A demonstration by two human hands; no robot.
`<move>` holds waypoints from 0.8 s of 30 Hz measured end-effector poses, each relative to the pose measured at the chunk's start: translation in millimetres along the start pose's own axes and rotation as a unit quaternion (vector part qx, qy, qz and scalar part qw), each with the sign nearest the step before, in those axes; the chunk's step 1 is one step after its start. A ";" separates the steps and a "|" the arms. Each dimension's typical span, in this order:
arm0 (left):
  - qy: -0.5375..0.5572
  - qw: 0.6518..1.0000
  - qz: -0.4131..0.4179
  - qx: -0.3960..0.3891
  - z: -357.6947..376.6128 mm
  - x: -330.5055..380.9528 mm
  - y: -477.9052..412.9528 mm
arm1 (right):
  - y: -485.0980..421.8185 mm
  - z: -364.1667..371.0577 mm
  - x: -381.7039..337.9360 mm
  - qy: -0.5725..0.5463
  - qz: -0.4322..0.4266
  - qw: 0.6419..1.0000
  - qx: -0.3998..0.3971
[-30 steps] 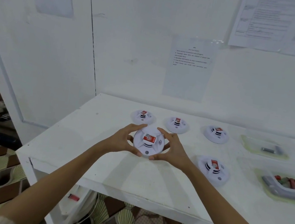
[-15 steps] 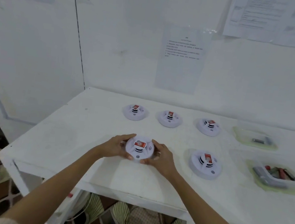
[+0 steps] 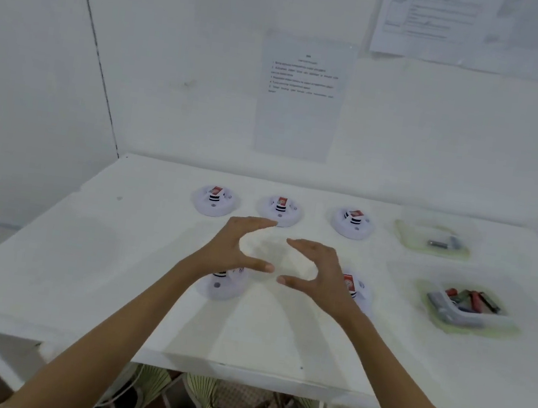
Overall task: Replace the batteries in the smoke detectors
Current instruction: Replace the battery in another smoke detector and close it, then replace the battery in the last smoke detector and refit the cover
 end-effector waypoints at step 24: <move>0.059 0.996 -0.046 -0.037 152.7 -17.8 -34.8 | 58.4 -52.3 125.4 -0.115 0.084 0.989 -0.029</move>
Point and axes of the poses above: each hand's wrist, its own y-axis away from the middle knuckle, its own z-axis out of the palm, x = y × z, the point moved 2 cm from there along -y, towards the middle knuckle, and after that the axes turned 13 degrees about y, right-handed, at the moved point
